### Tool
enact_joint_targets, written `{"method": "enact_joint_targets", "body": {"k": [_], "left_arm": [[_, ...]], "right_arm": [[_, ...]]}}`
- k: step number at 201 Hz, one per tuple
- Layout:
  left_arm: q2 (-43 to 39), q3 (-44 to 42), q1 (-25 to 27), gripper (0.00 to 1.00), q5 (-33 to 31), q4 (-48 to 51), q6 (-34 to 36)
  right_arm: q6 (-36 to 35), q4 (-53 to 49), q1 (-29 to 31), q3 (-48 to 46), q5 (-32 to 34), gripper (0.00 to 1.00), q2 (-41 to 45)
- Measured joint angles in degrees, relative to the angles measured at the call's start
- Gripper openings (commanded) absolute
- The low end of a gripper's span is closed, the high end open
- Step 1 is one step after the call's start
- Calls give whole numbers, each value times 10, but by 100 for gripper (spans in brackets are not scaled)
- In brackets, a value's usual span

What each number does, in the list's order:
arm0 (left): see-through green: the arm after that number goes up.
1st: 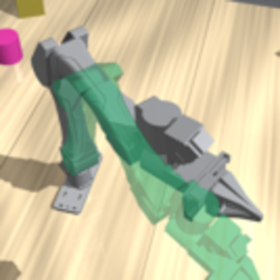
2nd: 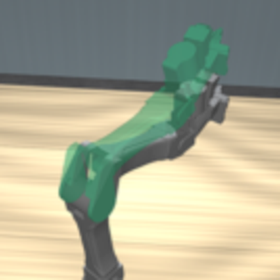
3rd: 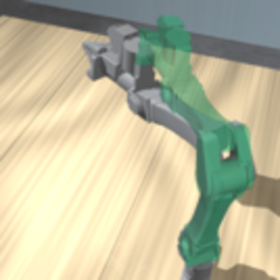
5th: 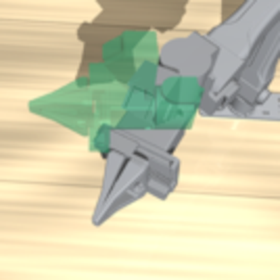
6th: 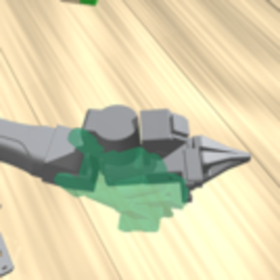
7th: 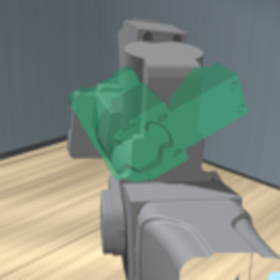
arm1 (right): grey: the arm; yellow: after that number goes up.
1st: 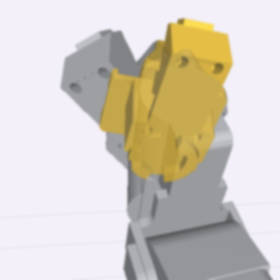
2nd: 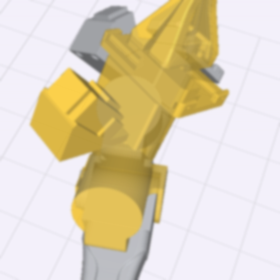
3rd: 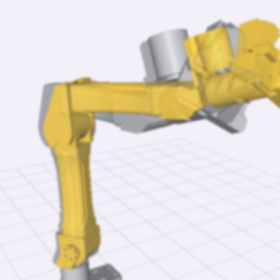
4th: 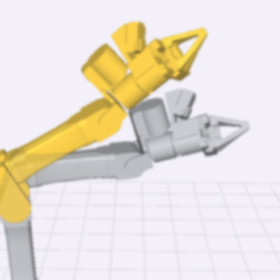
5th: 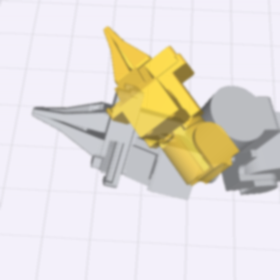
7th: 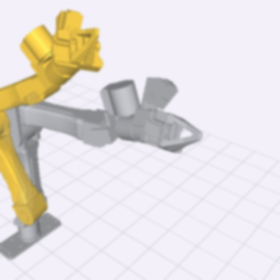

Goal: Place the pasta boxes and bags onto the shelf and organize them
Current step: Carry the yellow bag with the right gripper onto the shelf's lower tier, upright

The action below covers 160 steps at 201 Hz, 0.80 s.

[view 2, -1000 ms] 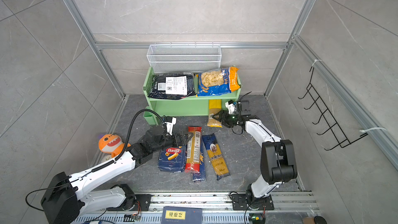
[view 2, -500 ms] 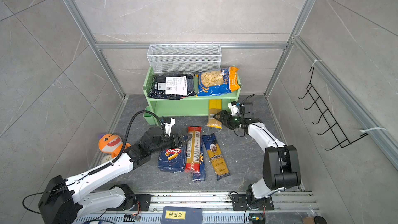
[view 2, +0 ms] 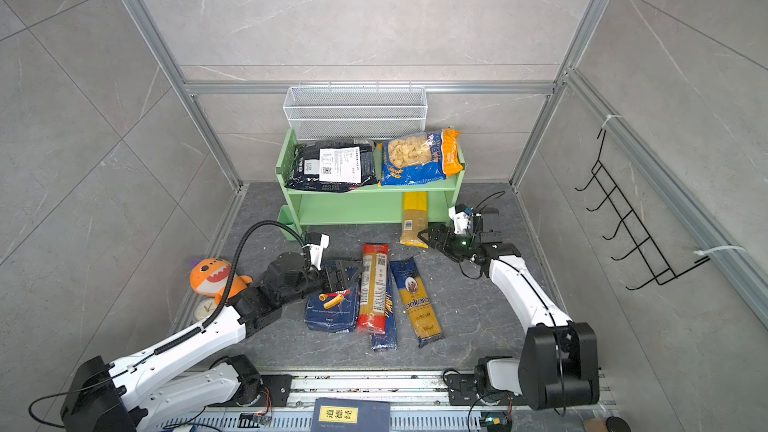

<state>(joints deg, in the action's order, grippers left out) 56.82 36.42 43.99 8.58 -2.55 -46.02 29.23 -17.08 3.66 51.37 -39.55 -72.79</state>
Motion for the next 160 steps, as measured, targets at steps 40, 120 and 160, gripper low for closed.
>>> {"method": "enact_joint_targets", "body": {"k": [40, 120, 160], "left_arm": [[-46, -31, 0, 97, -17, 17, -7], [-73, -62, 0, 95, -39, 40, -28], [-84, -62, 0, 95, -49, 43, -30]], "right_arm": [[-8, -50, 1, -66, 21, 86, 111], [51, 26, 14, -159, -7, 32, 78], [76, 101, 40, -156, -12, 32, 16]]}}
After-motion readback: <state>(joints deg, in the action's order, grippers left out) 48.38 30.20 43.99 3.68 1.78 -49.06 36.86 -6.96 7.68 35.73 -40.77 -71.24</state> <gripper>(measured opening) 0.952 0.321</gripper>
